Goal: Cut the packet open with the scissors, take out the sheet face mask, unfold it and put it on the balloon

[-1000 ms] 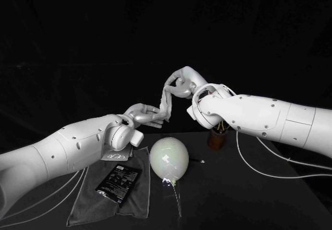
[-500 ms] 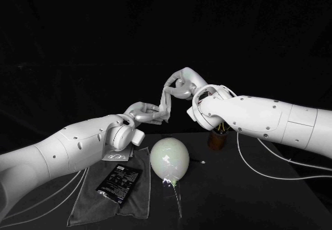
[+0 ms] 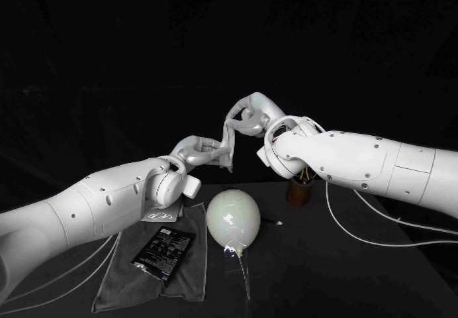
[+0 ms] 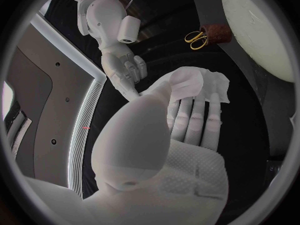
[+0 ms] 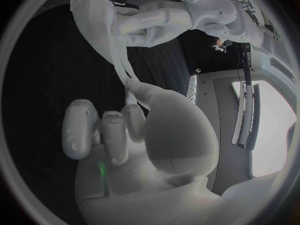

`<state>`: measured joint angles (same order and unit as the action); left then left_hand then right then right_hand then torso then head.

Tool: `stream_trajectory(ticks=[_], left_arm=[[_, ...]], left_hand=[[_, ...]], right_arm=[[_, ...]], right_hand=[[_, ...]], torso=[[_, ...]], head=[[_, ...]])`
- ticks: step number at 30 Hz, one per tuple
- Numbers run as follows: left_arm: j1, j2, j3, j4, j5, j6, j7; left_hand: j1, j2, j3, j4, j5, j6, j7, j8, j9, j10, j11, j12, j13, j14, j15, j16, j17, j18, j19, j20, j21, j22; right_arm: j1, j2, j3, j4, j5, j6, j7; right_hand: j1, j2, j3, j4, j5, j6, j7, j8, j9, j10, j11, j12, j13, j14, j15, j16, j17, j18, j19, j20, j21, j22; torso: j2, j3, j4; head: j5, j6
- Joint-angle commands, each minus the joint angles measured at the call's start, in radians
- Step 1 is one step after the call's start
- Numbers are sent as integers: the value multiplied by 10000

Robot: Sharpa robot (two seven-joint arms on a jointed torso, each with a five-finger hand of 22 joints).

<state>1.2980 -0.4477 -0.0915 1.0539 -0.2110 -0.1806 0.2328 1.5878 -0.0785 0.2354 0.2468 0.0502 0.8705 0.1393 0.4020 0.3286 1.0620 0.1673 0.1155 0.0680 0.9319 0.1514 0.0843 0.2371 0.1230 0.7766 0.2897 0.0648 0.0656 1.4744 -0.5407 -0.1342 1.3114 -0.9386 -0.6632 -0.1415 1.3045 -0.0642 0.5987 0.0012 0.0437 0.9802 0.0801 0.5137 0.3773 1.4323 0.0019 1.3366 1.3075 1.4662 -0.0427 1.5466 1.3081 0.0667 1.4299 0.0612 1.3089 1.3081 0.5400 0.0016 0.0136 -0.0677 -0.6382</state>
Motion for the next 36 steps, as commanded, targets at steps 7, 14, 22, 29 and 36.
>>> stream_trajectory(ticks=[7,14,22,29,36], left_arm=[[5,-50,21,-28,751,-260,540],[6,-282,25,-49,978,-303,431],[16,-505,43,-100,1022,87,142],[104,-500,60,-406,458,884,-240],[288,-435,72,-712,-5,1277,-606]], left_hand=[[445,356,638,-231,-20,1042,-132,364,173,1265,-504,322,66,898,-397,446,220,115,463,-29,161,66],[292,122,769,-268,-26,1202,-78,480,301,1732,-708,304,40,1213,-558,599,370,280,789,-24,266,93],[174,-141,760,-251,-26,1453,-135,567,341,2094,-857,414,82,1470,-689,822,581,498,1316,-45,503,173],[210,-228,785,-274,-28,1535,-148,542,314,2189,-897,447,95,1521,-733,965,731,606,1719,-115,710,254],[678,-78,1069,-819,-23,1409,109,369,258,2108,-800,415,93,1661,-794,1198,925,598,2019,-358,944,374]], right_arm=[[3,-33,5,-212,-116,152,-38],[-11,-232,-8,-350,-33,418,0],[-108,-376,-55,-430,53,811,69],[-213,-368,-98,-487,67,977,295],[-310,-343,-141,-513,60,1070,530]], right_hand=[[26,70,64,1,48,38,-2,32,309,64,26,10,330,881,-91,32,2210,-92,43,-33,28,1863],[19,64,68,-2,48,37,-1,34,309,72,26,21,342,875,-91,23,2193,-85,26,-33,-5,1853],[10,57,66,0,48,33,2,33,308,49,28,-21,302,850,-90,-9,2130,-76,4,-33,-47,1841],[-24,54,83,10,48,1,12,29,302,-58,39,-217,126,755,-76,-135,1892,-23,-126,-32,-289,1768],[-40,50,96,8,48,-16,17,31,301,-103,45,-307,49,702,-68,-208,1760,-7,-171,-30,-373,1742]], torso=[[-2,-6,0],[-6,-2,7],[-5,4,-5],[0,3,-12],[-9,4,4]], head=[[-33,-6],[-37,-3],[2,-20],[21,-8],[68,-49]])
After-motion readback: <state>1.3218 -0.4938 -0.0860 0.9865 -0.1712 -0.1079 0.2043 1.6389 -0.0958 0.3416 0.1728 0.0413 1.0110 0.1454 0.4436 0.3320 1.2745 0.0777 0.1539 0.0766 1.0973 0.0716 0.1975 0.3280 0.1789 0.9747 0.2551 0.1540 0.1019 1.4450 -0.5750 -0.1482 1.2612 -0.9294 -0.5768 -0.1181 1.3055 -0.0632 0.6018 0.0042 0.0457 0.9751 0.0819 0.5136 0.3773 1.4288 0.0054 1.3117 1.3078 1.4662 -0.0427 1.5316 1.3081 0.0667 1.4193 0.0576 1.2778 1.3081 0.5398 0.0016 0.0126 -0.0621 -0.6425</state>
